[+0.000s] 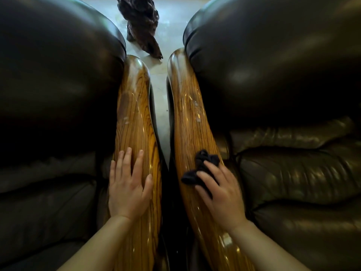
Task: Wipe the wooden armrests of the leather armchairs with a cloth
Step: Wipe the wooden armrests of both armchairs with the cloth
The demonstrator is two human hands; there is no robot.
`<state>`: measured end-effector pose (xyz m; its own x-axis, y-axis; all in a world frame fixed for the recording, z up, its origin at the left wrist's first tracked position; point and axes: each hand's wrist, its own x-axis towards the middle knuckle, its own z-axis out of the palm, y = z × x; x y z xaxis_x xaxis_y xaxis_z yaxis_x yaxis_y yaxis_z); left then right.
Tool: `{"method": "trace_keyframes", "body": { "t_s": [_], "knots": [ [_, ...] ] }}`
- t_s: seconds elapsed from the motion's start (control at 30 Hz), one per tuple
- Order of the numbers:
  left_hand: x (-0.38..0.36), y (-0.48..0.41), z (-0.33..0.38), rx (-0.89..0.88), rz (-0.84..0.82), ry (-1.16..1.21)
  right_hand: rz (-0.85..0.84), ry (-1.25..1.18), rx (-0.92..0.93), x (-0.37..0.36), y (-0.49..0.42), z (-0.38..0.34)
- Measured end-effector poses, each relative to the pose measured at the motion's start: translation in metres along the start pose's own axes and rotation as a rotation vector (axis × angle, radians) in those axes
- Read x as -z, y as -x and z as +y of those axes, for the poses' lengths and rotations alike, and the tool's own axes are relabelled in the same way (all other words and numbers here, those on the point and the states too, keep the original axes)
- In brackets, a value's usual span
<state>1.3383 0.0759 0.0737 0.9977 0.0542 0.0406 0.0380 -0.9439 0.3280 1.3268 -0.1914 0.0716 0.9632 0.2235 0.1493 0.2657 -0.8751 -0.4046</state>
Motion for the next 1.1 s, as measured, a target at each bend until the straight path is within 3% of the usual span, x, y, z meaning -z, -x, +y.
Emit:
{"method": "trace_keyframes", "body": {
  "t_s": [0.23,0.4,0.47,0.67,0.93,1.1],
  "knots": [
    [0.002,0.0,0.0,-0.004,0.01,0.016,-0.032,0.117,-0.2,0.009,-0.092,-0.013],
    [0.003,-0.001,0.0,-0.005,0.01,0.03,-0.114,0.104,0.057,-0.002,-0.024,-0.011],
    [0.004,-0.001,0.001,-0.001,0.008,0.021,-0.115,0.1,0.069,0.002,-0.028,0.001],
    [0.01,-0.022,0.007,0.031,0.019,0.005,-0.011,0.022,-0.297,-0.002,-0.12,-0.015],
    [0.007,-0.035,0.001,0.027,0.051,0.122,-0.01,0.022,-0.027,-0.001,-0.067,-0.01],
    [0.01,-0.037,0.003,0.024,0.031,0.104,0.016,-0.059,-0.266,-0.003,-0.107,-0.013]
  ]
}}
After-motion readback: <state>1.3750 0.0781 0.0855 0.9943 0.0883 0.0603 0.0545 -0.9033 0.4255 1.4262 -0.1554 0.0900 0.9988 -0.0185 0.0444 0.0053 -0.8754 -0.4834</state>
